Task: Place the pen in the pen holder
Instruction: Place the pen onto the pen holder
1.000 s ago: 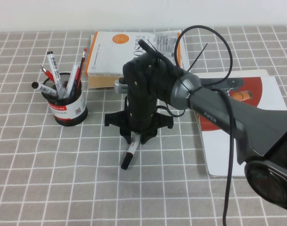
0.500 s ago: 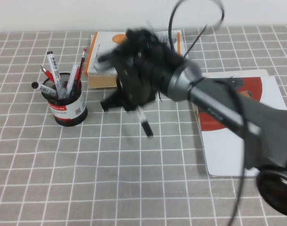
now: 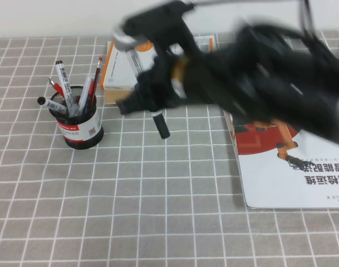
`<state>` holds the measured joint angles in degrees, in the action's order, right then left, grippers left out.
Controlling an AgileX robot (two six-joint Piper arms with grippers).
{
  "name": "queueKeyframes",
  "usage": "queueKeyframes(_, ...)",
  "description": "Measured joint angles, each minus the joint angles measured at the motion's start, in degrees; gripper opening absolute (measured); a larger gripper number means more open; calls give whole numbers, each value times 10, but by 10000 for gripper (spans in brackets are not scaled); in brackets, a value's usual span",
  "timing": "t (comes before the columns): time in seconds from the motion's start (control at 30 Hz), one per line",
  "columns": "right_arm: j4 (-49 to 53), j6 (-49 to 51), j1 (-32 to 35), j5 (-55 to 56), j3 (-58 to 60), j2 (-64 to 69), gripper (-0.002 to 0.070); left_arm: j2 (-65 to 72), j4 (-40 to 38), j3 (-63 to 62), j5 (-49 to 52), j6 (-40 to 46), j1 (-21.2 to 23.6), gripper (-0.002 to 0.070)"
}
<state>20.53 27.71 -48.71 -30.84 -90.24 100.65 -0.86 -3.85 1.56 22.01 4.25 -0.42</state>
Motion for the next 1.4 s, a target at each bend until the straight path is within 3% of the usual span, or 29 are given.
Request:
queueKeyframes(0.2,7,11,57,518,244,-61,111,0,0,0,0,0,0,-3)
queueKeyframes(0.3,-4,32,88,697,264,-34,111,0,0,0,0,0,0,-3)
queueKeyframes(0.37,-18,50,105,750,253,-5,111,0,0,0,0,0,0,-3)
queueKeyframes(0.5,-7,101,125,784,191,68,111,0,0,0,0,0,0,-3)
queueKeyframes(0.77,162,172,125,795,-24,214,111,0,0,0,0,0,0,-3)
queueKeyframes(0.93,216,211,125,787,-134,290,111,0,0,0,0,0,0,-3)
queueKeyframes(1.4,273,180,97,692,-200,361,111,0,0,0,0,0,0,-3)
